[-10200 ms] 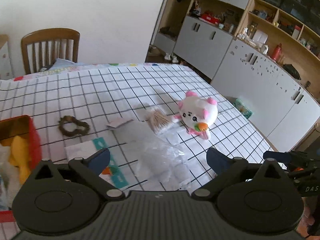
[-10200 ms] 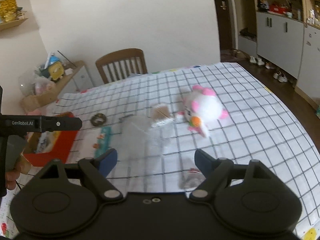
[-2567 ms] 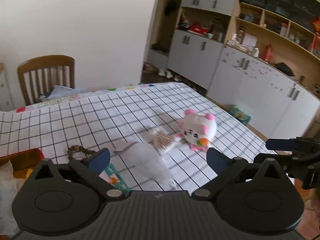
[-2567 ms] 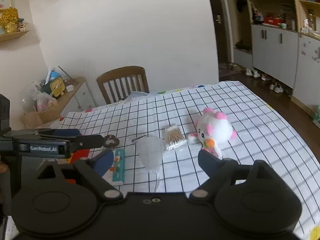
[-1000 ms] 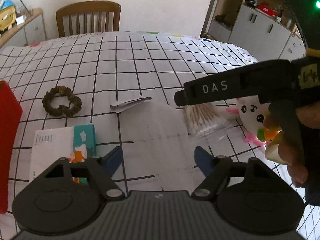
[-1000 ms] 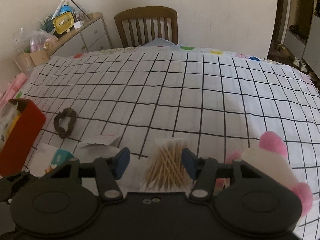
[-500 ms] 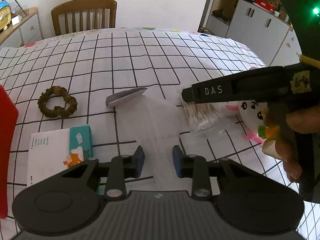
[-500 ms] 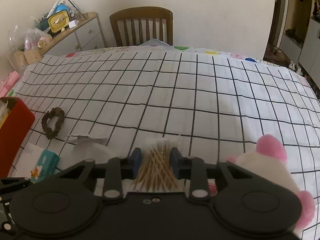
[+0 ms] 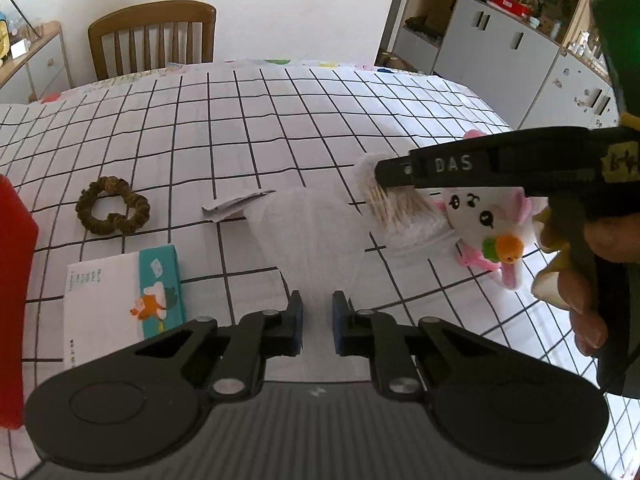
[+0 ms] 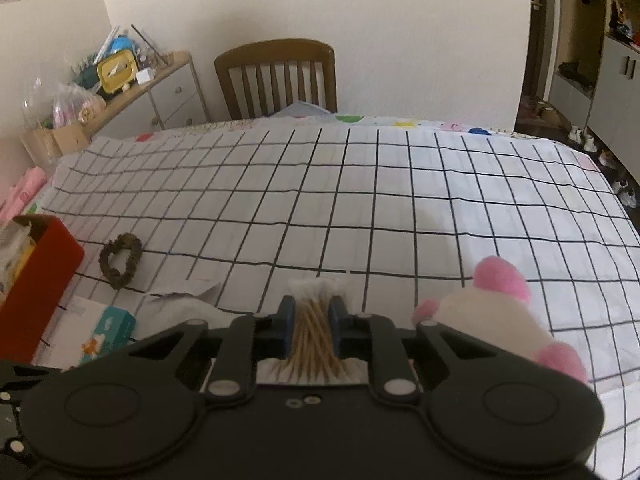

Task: Organize soft objects
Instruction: 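Lift and carry the tissue and cotton swabs over the tin box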

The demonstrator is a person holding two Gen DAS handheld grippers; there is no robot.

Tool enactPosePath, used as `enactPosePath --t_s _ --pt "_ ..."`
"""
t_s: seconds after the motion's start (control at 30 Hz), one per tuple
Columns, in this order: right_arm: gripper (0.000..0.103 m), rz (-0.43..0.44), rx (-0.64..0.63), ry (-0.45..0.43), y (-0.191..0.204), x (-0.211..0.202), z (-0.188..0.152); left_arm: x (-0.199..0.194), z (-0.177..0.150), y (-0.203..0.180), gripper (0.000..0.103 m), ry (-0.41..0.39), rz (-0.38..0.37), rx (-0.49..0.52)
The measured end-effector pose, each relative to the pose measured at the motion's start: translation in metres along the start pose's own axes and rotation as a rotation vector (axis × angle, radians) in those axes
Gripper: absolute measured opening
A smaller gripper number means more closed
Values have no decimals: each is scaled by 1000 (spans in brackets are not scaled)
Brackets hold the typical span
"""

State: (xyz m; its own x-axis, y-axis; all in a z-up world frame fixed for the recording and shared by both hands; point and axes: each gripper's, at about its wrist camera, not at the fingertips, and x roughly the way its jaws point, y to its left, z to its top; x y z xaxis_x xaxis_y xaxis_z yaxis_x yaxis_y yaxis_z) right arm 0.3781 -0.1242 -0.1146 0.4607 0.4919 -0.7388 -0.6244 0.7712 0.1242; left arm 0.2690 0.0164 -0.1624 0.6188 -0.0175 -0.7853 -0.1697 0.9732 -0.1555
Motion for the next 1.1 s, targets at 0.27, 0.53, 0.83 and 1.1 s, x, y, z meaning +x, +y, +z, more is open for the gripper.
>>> enactPosePath --t_s 0.27,0.53,0.83,1.1 --pt "16 24 23 -48 6 -43 -4 -35 0 0 14 -27 -16 -1" --pt "16 39 30 -88 26 -81 -7 -71 1 13 14 -64 -22 -24" --pt "16 68 16 -120 65 -116 -10 -113 -1 44 14 -112 -12 -55" --pt "16 86 -12 -139 108 -127 -10 -140 -3 87 14 -132 2 -92"
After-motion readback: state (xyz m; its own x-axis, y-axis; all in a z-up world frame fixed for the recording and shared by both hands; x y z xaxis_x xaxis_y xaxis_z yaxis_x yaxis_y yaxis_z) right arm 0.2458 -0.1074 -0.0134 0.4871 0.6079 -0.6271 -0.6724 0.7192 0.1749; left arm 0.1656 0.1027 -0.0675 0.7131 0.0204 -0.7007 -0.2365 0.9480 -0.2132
